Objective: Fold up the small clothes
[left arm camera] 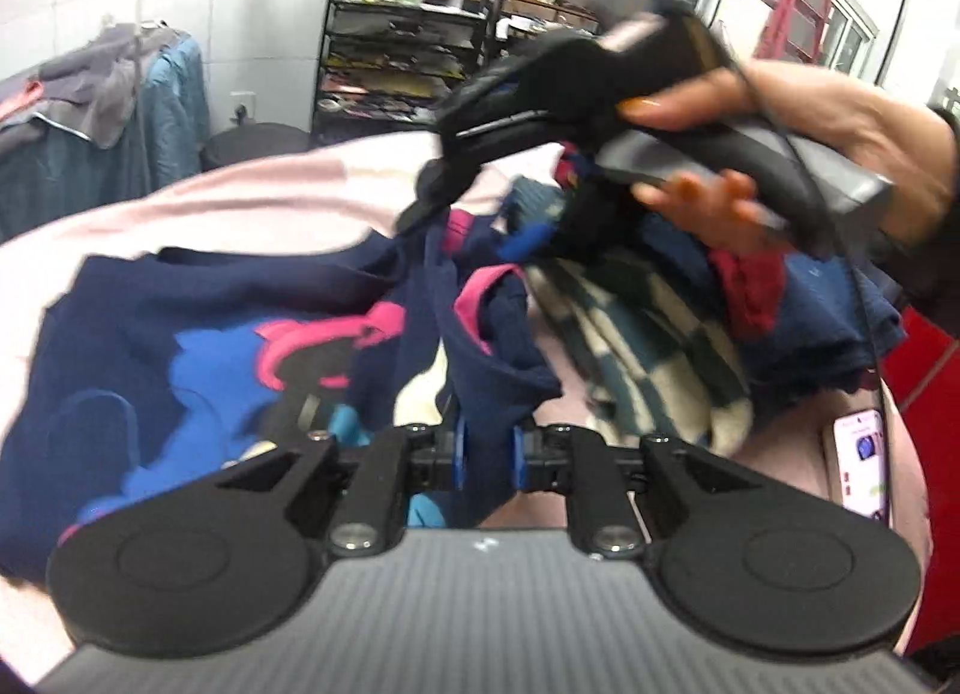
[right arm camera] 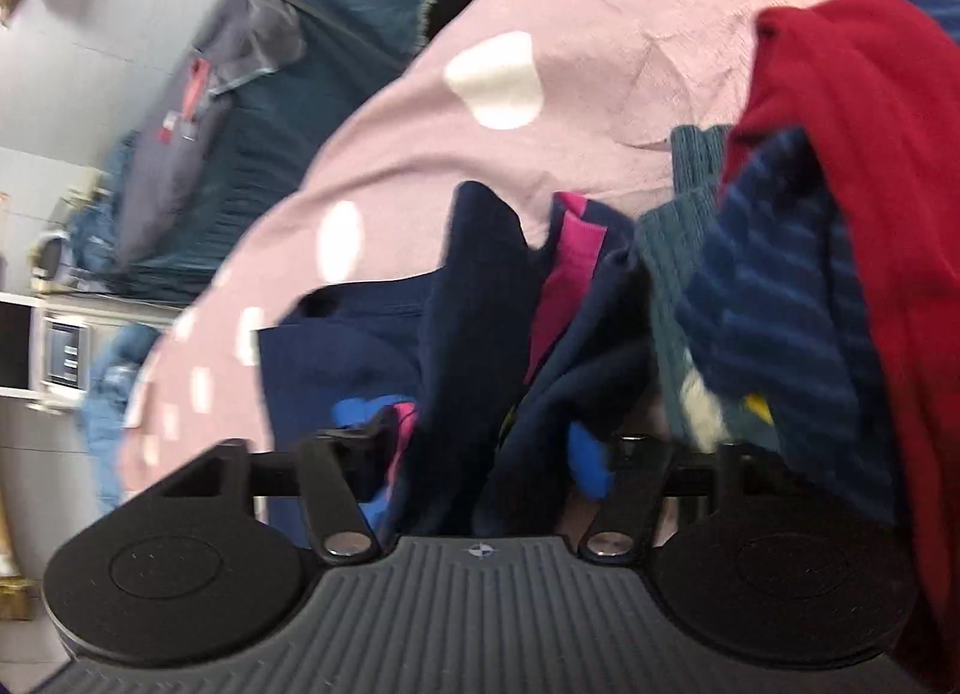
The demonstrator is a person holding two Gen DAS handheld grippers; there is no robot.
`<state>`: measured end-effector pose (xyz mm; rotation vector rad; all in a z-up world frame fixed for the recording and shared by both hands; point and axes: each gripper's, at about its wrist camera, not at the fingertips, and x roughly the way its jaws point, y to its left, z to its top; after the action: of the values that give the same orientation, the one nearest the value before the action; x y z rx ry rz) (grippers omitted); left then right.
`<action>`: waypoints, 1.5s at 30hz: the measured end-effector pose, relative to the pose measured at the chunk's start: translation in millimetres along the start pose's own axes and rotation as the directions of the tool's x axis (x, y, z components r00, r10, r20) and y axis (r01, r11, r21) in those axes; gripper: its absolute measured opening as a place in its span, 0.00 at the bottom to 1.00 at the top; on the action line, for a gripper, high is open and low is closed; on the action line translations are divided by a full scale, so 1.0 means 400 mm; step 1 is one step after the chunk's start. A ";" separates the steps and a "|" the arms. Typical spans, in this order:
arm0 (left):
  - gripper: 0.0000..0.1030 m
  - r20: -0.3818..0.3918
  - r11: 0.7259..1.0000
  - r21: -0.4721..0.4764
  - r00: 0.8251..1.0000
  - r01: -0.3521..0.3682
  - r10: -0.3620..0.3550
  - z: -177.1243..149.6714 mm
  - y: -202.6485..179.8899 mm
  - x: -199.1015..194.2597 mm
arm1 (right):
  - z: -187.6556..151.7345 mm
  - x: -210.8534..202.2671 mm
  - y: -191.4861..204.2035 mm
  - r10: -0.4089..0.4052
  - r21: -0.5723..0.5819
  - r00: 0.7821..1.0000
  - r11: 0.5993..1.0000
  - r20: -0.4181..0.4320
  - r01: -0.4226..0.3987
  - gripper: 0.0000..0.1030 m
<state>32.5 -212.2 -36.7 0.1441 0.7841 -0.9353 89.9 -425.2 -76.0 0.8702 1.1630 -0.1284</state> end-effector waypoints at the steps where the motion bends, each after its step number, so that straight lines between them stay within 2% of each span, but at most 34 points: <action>1: 0.13 0.003 1.000 -0.001 1.000 0.000 0.000 -0.006 -0.007 0.001 | 0.000 0.005 0.007 -0.019 -0.015 1.000 1.000 0.007 0.019 0.53; 2: 0.13 0.006 1.000 -0.002 1.000 -0.001 0.001 -0.009 -0.007 0.004 | -0.002 0.007 0.014 -0.038 -0.040 0.999 0.998 0.018 0.039 0.14; 5: 0.13 0.025 1.000 -0.024 1.000 -0.012 0.013 -0.009 0.006 0.000 | -0.016 -0.013 0.062 -0.093 -0.165 0.993 0.981 0.075 0.104 0.13; 7: 0.13 0.046 0.998 -0.039 0.998 -0.047 0.048 -0.007 0.022 -0.024 | -0.024 -0.030 0.105 -0.051 -0.214 0.994 0.974 0.094 0.070 0.13; 10: 0.13 0.084 0.990 -0.112 0.992 -0.082 0.092 -0.007 0.092 -0.070 | -0.041 -0.023 0.215 0.025 -0.293 0.996 0.956 0.080 -0.001 0.13; 14: 0.13 0.102 0.960 -0.214 0.973 -0.182 0.207 -0.043 0.209 -0.143 | -0.054 0.077 0.369 0.067 -0.350 0.997 0.935 0.029 -0.053 0.13; 16: 0.13 0.087 0.938 -0.265 0.963 -0.225 0.256 -0.070 0.271 -0.168 | -0.060 0.157 0.426 0.087 -0.327 0.996 0.941 -0.015 -0.087 0.13; 18: 0.13 0.060 0.917 -0.293 0.952 -0.271 0.301 -0.097 0.321 -0.180 | -0.081 0.233 0.482 0.074 -0.336 0.997 0.939 -0.030 -0.080 0.12; 20: 0.13 0.028 0.901 -0.297 0.940 -0.316 0.339 -0.119 0.356 -0.176 | -0.106 0.285 0.515 0.040 -0.352 0.999 0.935 -0.025 -0.047 0.13; 25: 0.13 -0.024 0.877 -0.299 0.922 -0.376 0.387 -0.159 0.406 -0.157 | -0.133 0.395 0.534 0.032 -0.310 0.999 0.950 -0.035 -0.041 0.14; 27: 0.14 -0.040 0.871 -0.290 0.915 -0.396 0.402 -0.163 0.415 -0.152 | -0.132 0.411 0.520 0.026 -0.304 0.999 0.952 -0.047 -0.039 0.22; 28: 0.16 -0.050 0.869 -0.283 0.911 -0.406 0.409 -0.167 0.419 -0.151 | -0.129 0.420 0.515 0.038 -0.309 0.997 0.949 -0.066 -0.056 0.35; 29: 0.19 -0.056 0.868 -0.274 0.908 -0.413 0.414 -0.166 0.422 -0.148 | -0.129 0.416 0.511 0.060 -0.321 0.995 0.944 -0.075 -0.081 0.43; 30: 0.21 -0.062 0.867 -0.265 0.905 -0.422 0.422 -0.165 0.424 -0.146 | -0.130 0.400 0.502 0.081 -0.336 0.994 0.936 -0.070 -0.100 0.46; 31: 0.26 -0.065 0.863 -0.257 0.899 -0.434 0.433 -0.167 0.421 -0.148 | -0.129 0.382 0.502 0.096 -0.362 0.994 0.926 -0.058 -0.110 0.53; 32: 0.39 -0.067 0.856 -0.248 0.889 -0.454 0.452 -0.163 0.421 -0.146 | -0.132 0.362 0.503 0.107 -0.393 0.993 0.912 -0.044 -0.115 0.57; 33: 0.47 -0.067 0.848 -0.236 0.878 -0.475 0.473 -0.162 0.421 -0.149 | -0.135 0.336 0.502 0.124 -0.436 0.992 0.891 -0.031 -0.125 0.59; 34: 0.59 -0.066 0.840 -0.225 0.868 -0.493 0.492 -0.160 0.415 -0.154 | -0.138 0.308 0.503 0.147 -0.490 0.989 0.861 -0.016 -0.135 0.64; 35: 0.65 -0.060 0.836 -0.218 0.862 -0.503 0.503 -0.159 0.409 -0.160 | -0.143 0.276 0.501 0.165 -0.531 0.986 0.836 0.002 -0.139 0.71; 36: 0.67 -0.054 0.837 -0.213 0.861 -0.504 0.505 -0.154 0.402 -0.171 | -0.145 0.240 0.492 0.182 -0.558 0.983 0.818 0.020 -0.140 0.75; 38: 0.83 -0.047 0.842 -0.204 0.864 -0.500 0.502 -0.143 0.384 -0.195 | -0.149 0.171 0.464 0.193 -0.589 0.981 0.796 0.034 -0.137 0.89; 40: 0.96 -0.035 0.848 -0.176 0.864 -0.499 0.502 -0.134 0.360 -0.217 | -0.158 0.110 0.437 0.189 -0.610 0.981 0.783 0.044 -0.123 0.96; 42: 1.00 -0.010 0.854 -0.175 0.868 -0.490 0.496 -0.129 0.344 -0.241 | -0.164 0.051 0.387 0.182 -0.618 0.981 0.780 0.064 -0.104 1.00; 43: 1.00 -0.012 0.859 -0.197 0.877 -0.473 0.480 -0.131 0.346 -0.250 | -0.162 0.049 0.373 0.175 -0.602 0.981 0.793 0.081 -0.092 1.00; 45: 1.00 -0.013 0.877 -0.281 0.915 -0.389 0.402 -0.141 0.365 -0.262 | -0.147 0.043 0.305 0.151 -0.541 0.981 0.839 0.121 -0.063 1.00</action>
<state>77.8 -29.3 -39.2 0.0331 0.7972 -0.4305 115.5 -298.2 -32.9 0.4129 0.9258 0.2132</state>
